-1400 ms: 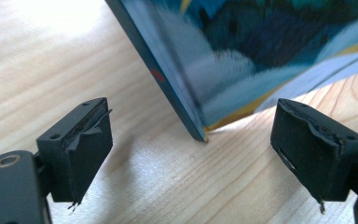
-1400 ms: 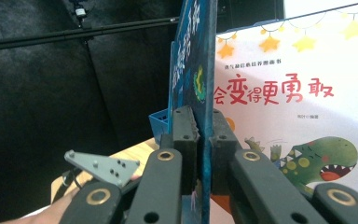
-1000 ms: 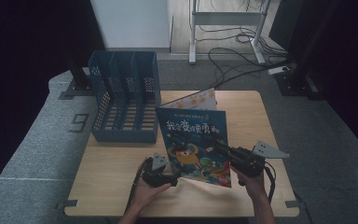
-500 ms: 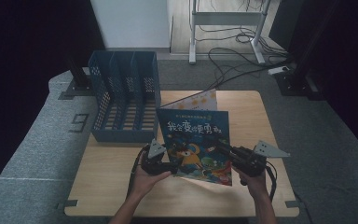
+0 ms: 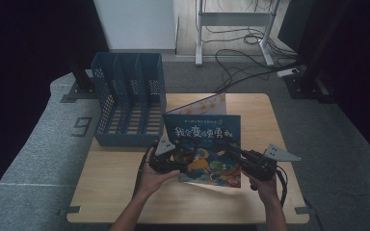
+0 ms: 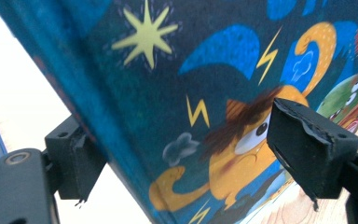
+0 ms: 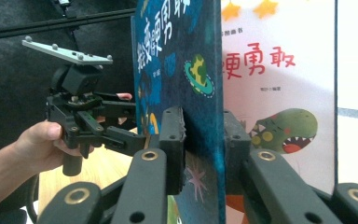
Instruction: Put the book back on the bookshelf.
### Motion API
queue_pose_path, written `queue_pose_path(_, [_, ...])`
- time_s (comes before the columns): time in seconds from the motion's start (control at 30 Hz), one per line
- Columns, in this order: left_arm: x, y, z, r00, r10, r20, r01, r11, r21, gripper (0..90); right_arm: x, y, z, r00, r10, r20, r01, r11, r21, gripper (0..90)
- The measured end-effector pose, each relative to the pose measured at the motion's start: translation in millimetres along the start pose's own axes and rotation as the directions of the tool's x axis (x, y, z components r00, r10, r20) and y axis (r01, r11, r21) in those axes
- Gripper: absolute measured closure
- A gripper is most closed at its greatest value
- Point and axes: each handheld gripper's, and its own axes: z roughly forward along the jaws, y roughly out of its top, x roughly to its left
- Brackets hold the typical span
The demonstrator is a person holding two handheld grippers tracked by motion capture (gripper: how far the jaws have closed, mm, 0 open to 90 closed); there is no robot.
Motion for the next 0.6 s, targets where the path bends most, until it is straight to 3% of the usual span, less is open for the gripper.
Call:
queue_pose_path(0.33, [-1.3, 7.4, 2.7, 0.9995, 0.017, 0.025, -0.016, 0.9998, -0.011, 20.3, -6.7, -4.3, -1.1, 0.9999, 0.012, 0.012, -0.013, 1.000, 0.008, 70.8])
queue_pose_path(0.6, [-5.4, 9.0, 1.2, 0.9990, 0.043, 0.015, -0.042, 0.9986, -0.033, 24.7, -12.4, -8.7, -1.4, 0.9993, 0.013, 0.035, -0.014, 1.000, 0.024, 66.3])
